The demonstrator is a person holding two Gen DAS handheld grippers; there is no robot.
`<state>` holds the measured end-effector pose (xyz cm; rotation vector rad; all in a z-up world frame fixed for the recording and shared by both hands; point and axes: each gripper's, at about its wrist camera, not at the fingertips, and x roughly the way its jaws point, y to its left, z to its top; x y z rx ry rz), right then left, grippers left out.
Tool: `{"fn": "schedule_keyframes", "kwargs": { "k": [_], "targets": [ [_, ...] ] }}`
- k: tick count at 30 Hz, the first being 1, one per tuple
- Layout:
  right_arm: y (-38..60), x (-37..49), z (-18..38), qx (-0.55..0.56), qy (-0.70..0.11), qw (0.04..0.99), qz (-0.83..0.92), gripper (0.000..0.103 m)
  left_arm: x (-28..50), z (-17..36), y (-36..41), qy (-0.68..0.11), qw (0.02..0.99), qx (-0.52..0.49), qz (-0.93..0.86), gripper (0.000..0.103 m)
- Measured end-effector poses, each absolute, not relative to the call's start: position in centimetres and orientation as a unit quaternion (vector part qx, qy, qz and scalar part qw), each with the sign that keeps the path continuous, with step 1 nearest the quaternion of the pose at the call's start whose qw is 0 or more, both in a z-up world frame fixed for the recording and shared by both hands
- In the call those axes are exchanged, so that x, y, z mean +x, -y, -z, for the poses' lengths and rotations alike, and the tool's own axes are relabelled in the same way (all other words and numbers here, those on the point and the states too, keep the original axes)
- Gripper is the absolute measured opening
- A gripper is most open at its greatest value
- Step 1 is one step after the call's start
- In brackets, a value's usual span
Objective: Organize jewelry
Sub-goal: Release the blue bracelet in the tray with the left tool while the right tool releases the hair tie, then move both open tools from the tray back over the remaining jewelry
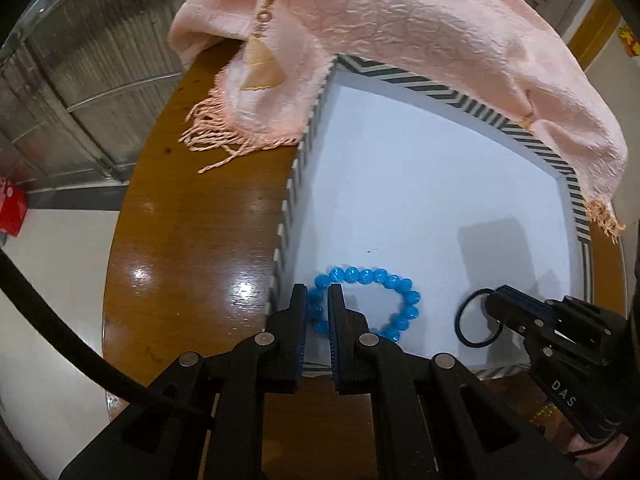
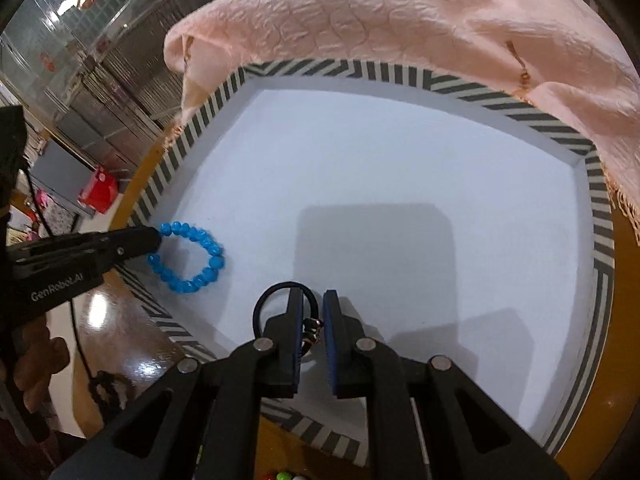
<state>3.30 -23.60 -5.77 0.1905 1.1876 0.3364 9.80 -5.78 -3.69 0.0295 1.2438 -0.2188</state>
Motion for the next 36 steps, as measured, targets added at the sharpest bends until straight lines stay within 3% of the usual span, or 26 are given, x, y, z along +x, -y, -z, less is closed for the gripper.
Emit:
{"fn": "schedule_keyframes", "kwargs": {
  "k": [2, 4, 8, 23, 36],
  "targets": [
    [23.6, 3.1, 5.7, 0.092, -0.55, 0.815, -0.157, 0.023, 9.6, 3.9, 5.6, -0.584, 0.805, 0.012, 0.106, 0.005],
    [23.9, 3.0, 5.5, 0.095, -0.549, 0.817, -0.149, 0.042, 9.2, 3.8, 5.7, -0.583, 0.805, 0.02, 0.111, 0.012],
    [25.2, 2.1, 4.5, 0.107, -0.538, 0.825, -0.138, 0.043, 7.9, 2.8, 6.0, -0.564, 0.818, 0.037, 0.109, 0.019],
    [27.7, -4.1, -0.6, 0.084, -0.481, 0.868, -0.088, 0.052, 3.5, -1.0, 5.9, -0.518, 0.847, 0.057, 0.105, 0.02],
    [26.9, -7.8, -1.6, 0.074, -0.489, 0.865, -0.081, 0.059, -0.2, -2.2, 4.1, -0.506, 0.853, 0.071, 0.102, 0.02]
  ]
}}
